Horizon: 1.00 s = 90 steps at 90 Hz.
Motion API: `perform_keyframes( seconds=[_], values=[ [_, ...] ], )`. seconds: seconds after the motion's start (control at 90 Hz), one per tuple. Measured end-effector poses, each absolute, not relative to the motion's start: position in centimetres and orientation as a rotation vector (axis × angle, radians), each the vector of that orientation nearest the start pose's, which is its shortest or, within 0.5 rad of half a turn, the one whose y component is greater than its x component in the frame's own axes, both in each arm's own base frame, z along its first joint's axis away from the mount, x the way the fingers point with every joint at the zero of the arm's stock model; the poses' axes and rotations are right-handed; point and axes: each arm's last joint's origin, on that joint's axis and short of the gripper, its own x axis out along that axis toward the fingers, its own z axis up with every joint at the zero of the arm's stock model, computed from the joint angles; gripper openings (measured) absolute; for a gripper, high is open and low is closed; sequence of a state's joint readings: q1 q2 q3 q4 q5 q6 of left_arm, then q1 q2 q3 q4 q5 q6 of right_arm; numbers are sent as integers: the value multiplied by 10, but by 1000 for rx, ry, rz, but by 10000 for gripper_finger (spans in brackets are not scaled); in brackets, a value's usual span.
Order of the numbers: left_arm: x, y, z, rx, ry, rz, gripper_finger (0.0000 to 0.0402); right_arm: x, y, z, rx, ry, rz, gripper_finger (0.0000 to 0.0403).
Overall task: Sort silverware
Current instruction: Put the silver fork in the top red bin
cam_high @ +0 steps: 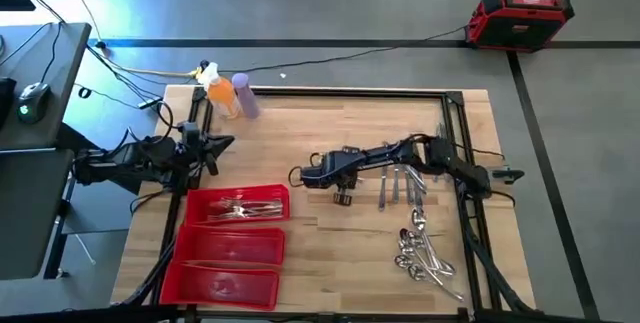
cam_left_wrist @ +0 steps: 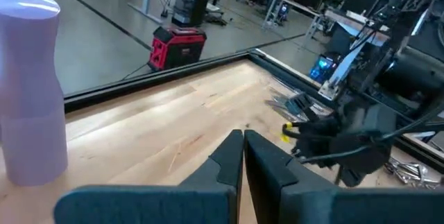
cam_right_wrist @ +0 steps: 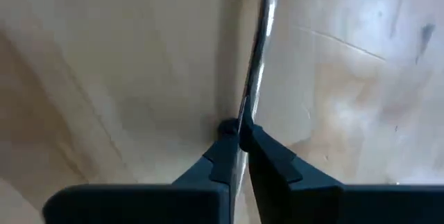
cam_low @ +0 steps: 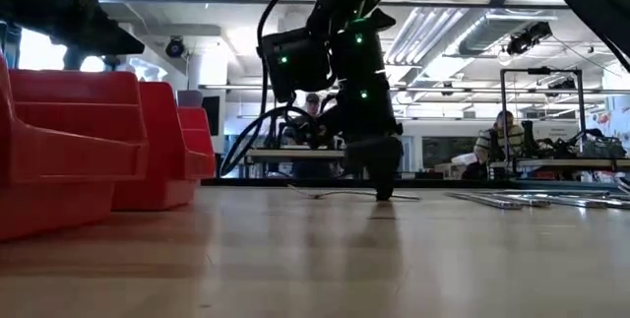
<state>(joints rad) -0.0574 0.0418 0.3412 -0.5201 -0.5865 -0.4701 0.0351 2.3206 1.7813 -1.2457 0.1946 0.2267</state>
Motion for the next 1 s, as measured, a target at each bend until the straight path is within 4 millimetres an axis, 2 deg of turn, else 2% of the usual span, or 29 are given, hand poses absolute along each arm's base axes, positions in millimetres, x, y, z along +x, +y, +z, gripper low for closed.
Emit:
perform_keyframes(
  seconds=[0.156,0.289,0.467,0.689,0.811,0.889,1.0],
  values=[
    [63,12,224,-387,83,566,0,425,10,139,27,1686,-140,96],
    [63,12,224,-388,83,566,0,433,3,140,41,1607,-18,151],
    [63,12,224,-386,85,566,0,443,5,139,-9,1511,64,186],
    [64,12,223,-382,94,568,0,458,18,136,-99,1362,132,187],
    [64,12,223,-383,94,568,0,461,24,127,-116,1367,137,180],
    [64,12,223,-382,95,568,0,460,29,119,-147,1400,116,153],
    [64,12,223,-382,95,568,0,457,34,118,-177,1430,57,80]
  ],
)
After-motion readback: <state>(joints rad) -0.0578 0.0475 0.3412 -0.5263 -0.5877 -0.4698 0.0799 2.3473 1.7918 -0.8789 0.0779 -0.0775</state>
